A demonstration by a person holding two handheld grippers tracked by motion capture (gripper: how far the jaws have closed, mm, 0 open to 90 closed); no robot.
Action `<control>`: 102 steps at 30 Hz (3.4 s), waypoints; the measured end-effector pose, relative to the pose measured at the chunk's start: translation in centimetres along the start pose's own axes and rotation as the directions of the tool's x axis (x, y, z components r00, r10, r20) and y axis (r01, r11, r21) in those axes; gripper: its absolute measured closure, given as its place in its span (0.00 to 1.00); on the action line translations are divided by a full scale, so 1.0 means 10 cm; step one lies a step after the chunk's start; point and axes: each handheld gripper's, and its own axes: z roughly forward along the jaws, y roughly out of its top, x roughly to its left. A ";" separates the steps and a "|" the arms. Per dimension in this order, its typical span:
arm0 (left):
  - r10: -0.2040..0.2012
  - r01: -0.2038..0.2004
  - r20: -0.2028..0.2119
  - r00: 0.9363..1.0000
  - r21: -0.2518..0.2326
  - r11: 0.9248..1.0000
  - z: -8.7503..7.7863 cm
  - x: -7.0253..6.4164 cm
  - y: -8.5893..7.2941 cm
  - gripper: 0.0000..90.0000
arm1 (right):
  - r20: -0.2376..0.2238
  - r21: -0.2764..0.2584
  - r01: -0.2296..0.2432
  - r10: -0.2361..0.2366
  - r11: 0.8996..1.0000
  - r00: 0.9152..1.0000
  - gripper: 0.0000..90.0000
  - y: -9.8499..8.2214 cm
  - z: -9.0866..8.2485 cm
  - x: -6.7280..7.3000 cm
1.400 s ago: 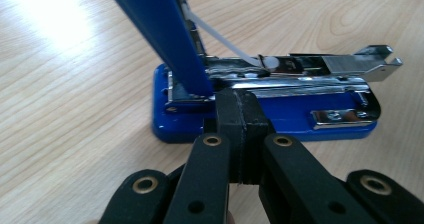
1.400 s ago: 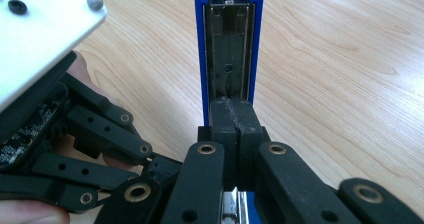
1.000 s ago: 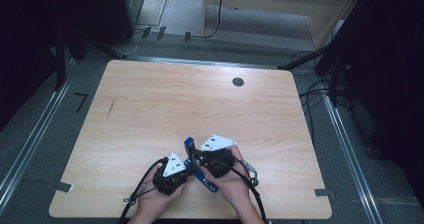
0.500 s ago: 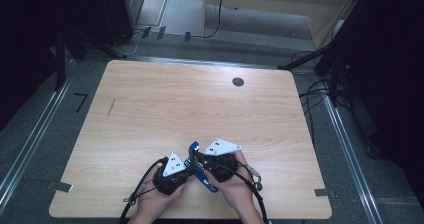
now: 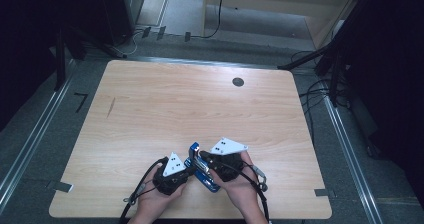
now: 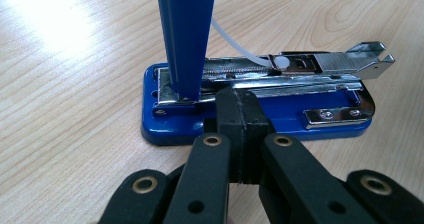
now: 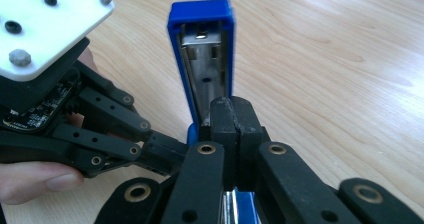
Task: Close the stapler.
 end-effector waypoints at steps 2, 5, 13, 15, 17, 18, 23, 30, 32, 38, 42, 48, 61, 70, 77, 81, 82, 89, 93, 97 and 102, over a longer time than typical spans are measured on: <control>0.004 -0.004 0.001 1.000 0.002 1.000 0.00 0.00 0.00 1.00 | 0.005 -0.006 -0.003 0.003 1.000 1.000 1.00 0.02 -0.02 -0.01; 0.000 0.000 0.001 1.000 0.000 1.000 0.00 0.00 0.00 1.00 | 0.016 -0.014 -0.003 0.004 1.000 1.000 1.00 0.07 -0.05 -0.03; 0.003 -0.003 -0.001 1.000 -0.001 1.000 0.00 0.00 0.00 1.00 | 0.032 -0.011 0.009 -0.009 1.000 0.999 1.00 0.23 -0.03 -0.04; 0.003 -0.003 -0.001 1.000 -0.001 1.000 0.00 0.00 0.00 1.00 | 0.034 -0.013 0.010 -0.009 1.000 0.999 1.00 0.26 -0.02 -0.04; 0.004 -0.004 -0.002 1.000 0.000 1.000 0.00 0.00 0.00 1.00 | 0.036 -0.011 0.005 -0.005 1.000 0.999 1.00 0.29 -0.01 -0.05; 0.002 -0.002 -0.003 1.000 -0.004 1.000 0.00 -0.01 0.00 1.00 | 0.037 -0.014 0.005 -0.005 1.000 0.999 1.00 0.31 0.00 -0.06; 0.008 -0.008 -0.011 1.000 0.000 1.000 0.00 -0.01 0.00 1.00 | 0.035 -0.026 -0.004 0.005 1.000 0.999 1.00 0.39 0.02 -0.08; 0.012 -0.012 -0.011 1.000 0.002 1.000 0.00 -0.01 0.00 1.00 | 0.031 -0.040 0.006 -0.005 0.999 1.000 1.00 0.50 0.03 -0.05; 0.012 -0.012 -0.011 1.000 0.001 1.000 0.00 -0.01 0.00 1.00 | 0.030 -0.043 0.005 -0.004 0.999 1.000 1.00 0.53 0.03 -0.03; 0.011 -0.011 -0.011 1.000 0.000 1.000 0.00 -0.01 0.00 1.00 | 0.024 -0.047 0.027 -0.025 0.999 0.999 1.00 0.59 0.03 0.01; 0.012 -0.012 -0.013 1.000 -0.002 1.000 0.00 -0.01 0.00 1.00 | 0.021 -0.048 0.031 -0.030 0.998 0.999 1.00 0.61 0.02 0.03; 0.013 -0.013 -0.013 1.000 -0.002 1.000 0.00 -0.01 0.00 1.00 | 0.010 -0.039 0.048 -0.047 0.998 0.999 1.00 0.63 0.06 0.09; 0.013 -0.013 -0.016 1.000 -0.004 1.000 0.00 -0.02 0.00 1.00 | 0.009 -0.039 0.057 -0.057 0.998 0.998 1.00 0.57 0.00 0.14; 0.012 -0.012 -0.014 1.000 -0.003 1.000 0.00 -0.02 0.00 1.00 | 0.011 -0.048 0.052 -0.052 0.997 0.999 1.00 0.48 -0.07 0.14; 0.009 -0.009 -0.011 1.000 -0.001 1.000 0.00 -0.02 0.00 1.00 | 0.012 -0.057 0.040 -0.039 0.998 0.999 1.00 0.37 -0.14 0.14; 0.007 -0.007 -0.006 1.000 -0.002 1.000 0.00 -0.01 0.00 1.00 | 0.014 -0.062 0.025 -0.024 0.998 1.000 1.00 0.29 -0.19 0.12; 0.006 -0.006 -0.003 1.000 -0.002 1.000 0.00 -0.01 0.00 1.00 | 0.012 -0.062 0.026 -0.025 0.998 1.000 1.00 0.27 -0.21 0.12; 0.003 -0.003 0.002 1.000 0.004 1.000 -0.01 0.00 0.00 1.00 | 0.018 -0.066 0.000 0.001 0.998 1.000 1.00 0.07 -0.29 0.09; 0.006 -0.006 0.003 1.000 0.007 1.000 -0.01 0.00 0.00 1.00 | 0.017 -0.067 -0.012 0.013 0.998 1.000 1.00 -0.05 -0.32 0.08; 0.008 -0.008 0.003 1.000 0.004 1.000 -0.01 0.00 -0.01 1.00 | 0.018 -0.069 -0.025 0.026 0.997 1.000 1.00 -0.18 -0.33 0.09; 0.009 -0.009 0.005 1.000 0.004 1.000 -0.01 0.00 -0.01 1.00 | 0.026 -0.068 -0.057 0.059 0.996 0.998 1.00 -0.38 -0.35 0.06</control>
